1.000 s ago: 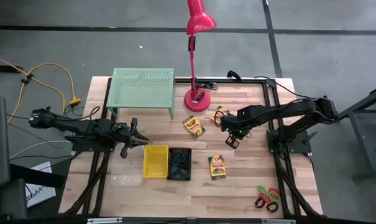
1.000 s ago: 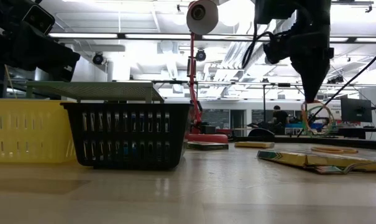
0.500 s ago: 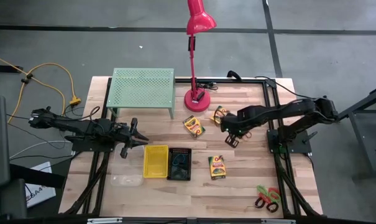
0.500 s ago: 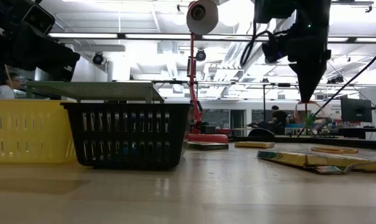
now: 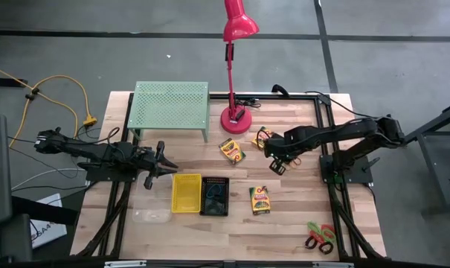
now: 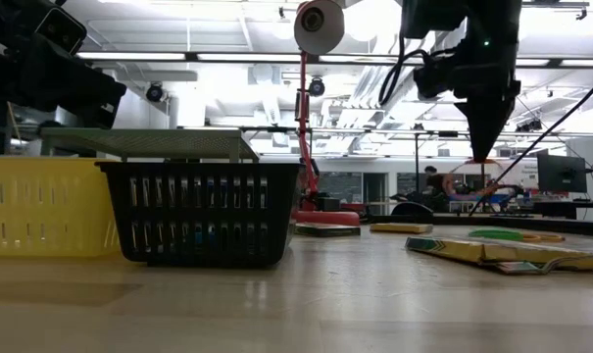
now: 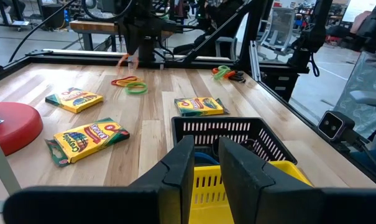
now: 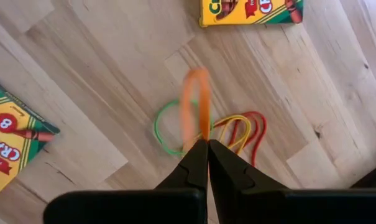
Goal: Pick & Place Office Desk Supplies
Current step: Put the orange rubber band into the black bin
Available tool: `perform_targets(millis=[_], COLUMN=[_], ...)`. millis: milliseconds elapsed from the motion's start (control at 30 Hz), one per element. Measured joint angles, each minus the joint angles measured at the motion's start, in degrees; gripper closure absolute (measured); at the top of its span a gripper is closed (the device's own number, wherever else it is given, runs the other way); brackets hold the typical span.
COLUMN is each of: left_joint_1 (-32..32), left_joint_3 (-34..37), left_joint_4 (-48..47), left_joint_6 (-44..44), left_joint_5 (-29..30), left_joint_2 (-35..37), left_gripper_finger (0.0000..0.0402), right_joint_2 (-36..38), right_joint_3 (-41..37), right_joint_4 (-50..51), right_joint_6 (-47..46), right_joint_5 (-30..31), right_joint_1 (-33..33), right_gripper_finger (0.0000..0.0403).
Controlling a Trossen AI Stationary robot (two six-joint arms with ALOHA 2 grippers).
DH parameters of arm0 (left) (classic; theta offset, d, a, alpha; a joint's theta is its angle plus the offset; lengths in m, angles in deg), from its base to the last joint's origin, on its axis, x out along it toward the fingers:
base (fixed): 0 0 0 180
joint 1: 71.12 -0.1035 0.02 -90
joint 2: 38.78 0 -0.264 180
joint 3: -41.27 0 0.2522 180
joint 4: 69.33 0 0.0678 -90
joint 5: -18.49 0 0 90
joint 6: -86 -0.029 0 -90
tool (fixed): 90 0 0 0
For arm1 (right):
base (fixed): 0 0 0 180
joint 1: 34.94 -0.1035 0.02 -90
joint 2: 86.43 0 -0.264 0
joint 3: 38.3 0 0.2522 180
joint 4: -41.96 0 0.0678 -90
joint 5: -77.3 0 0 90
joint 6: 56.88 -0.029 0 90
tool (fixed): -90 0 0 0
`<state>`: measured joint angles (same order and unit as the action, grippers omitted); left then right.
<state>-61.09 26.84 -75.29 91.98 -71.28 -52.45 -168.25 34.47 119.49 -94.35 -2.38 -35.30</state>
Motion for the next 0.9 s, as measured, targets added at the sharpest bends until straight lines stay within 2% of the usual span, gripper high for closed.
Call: perform_targets(millis=[167,300,633,900], left_joint_1=[0.0,0.0,0.0,0.0], left_joint_3=[0.0,0.0,0.0,0.0], left_joint_4=[0.0,0.0,0.0,0.0], left_joint_6=[0.0,0.0,0.0,0.0], left_joint_5=[0.0,0.0,0.0,0.0], left_joint_2=[0.0,0.0,0.0,0.0], left_gripper_finger=[0.0330,0.0330,0.0330,0.0330], right_joint_2=[0.0,0.0,0.0,0.0], right_joint_3=[0.0,0.0,0.0,0.0], right_joint_4=[-1.2,-6.1,-30.6,-49.5], right_joint_6=[0.2,2.5,13.3,22.3], right_joint_5=[-0.4,-3.1,-9.2,-10.9], right_joint_1=[0.0,0.0,-0.4,-0.9], right_gripper_finger=[0.0401,0.0401,0.0401,0.0401])
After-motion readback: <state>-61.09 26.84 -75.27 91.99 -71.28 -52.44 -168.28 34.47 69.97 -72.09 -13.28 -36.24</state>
